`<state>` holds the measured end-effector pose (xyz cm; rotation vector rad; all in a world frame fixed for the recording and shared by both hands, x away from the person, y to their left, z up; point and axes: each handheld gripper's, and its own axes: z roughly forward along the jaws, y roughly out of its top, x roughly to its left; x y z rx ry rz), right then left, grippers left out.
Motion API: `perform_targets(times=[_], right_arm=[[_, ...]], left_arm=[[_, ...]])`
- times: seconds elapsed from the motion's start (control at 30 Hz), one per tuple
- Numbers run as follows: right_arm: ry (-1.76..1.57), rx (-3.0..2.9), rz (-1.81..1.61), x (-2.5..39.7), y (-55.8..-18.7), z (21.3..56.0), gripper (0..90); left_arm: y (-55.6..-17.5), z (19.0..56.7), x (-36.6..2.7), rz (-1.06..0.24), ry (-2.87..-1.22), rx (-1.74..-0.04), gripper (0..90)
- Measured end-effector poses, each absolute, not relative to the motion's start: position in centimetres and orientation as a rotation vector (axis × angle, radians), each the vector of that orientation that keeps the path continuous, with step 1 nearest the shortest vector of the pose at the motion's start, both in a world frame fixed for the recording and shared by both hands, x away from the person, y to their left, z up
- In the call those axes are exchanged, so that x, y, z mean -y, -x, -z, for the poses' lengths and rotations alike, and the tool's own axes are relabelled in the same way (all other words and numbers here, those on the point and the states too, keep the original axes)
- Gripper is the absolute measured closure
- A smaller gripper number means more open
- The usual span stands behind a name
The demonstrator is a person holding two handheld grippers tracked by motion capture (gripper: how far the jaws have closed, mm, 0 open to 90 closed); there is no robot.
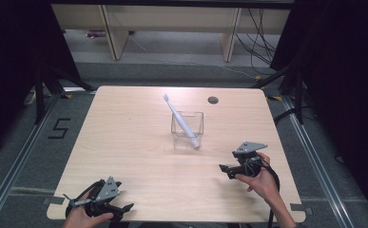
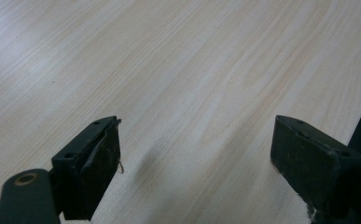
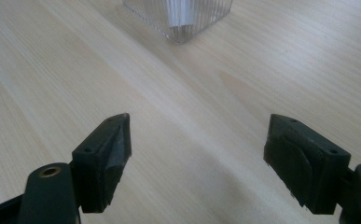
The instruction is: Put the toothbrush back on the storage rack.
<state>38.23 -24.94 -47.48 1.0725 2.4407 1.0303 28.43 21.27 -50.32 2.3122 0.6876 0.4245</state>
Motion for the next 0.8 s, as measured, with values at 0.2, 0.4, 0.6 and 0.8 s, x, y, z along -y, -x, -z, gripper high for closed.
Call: perform_targets(times=[0.2, 0.4, 0.6, 0.8], right_arm=[[-1.097, -2.428, -1.029, 25.6, -37.6, 47.8, 22.9], [-1.102, -2.429, -1.03, 25.8, -36.8, 48.1, 21.8], [-1.126, -2.451, -1.02, 26.0, -36.2, 48.2, 21.9], [-1.146, -2.445, -1.0, 26.0, -35.3, 48.6, 22.1]], left_arm=[[-28.6, 50.3, -21.4, -0.433, -2.325, -0.68, 15.5], [-28.5, 50.3, -21.4, -0.433, -2.324, -0.684, 15.5], [-28.5, 50.4, -21.3, -0.428, -2.321, -0.688, 15.5], [-28.5, 50.4, -21.3, -0.431, -2.318, -0.693, 15.5]])
